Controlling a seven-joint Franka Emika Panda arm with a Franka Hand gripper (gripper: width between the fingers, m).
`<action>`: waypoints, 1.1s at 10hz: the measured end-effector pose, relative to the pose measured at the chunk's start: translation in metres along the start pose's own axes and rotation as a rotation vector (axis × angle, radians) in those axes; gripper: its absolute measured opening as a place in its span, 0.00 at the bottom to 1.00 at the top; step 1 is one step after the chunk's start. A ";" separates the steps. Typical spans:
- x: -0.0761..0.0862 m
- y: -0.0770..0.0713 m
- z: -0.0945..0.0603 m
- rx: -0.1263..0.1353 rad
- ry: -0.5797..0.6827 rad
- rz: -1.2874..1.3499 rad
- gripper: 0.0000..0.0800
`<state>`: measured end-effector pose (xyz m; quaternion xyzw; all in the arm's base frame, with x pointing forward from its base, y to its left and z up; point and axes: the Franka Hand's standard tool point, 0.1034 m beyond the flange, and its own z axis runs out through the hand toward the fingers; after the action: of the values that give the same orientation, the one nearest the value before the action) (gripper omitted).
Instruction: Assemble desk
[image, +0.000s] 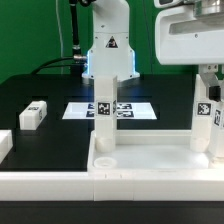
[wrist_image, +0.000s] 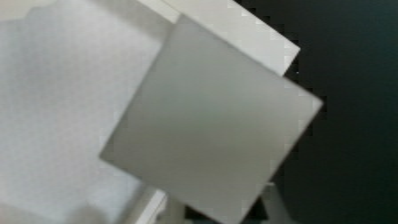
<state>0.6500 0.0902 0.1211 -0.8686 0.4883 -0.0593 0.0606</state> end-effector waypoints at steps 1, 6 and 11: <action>0.000 0.000 0.000 0.000 0.000 -0.014 0.00; -0.013 -0.011 -0.017 0.008 -0.017 -0.580 0.37; -0.020 -0.001 -0.012 -0.034 -0.123 -0.594 0.79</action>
Offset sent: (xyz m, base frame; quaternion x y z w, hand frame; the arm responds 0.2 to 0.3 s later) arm -0.0038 0.0428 0.0235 0.0232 -0.0752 -0.4011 0.9126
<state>0.6389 0.1070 0.1321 -0.9762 0.2092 -0.0136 0.0554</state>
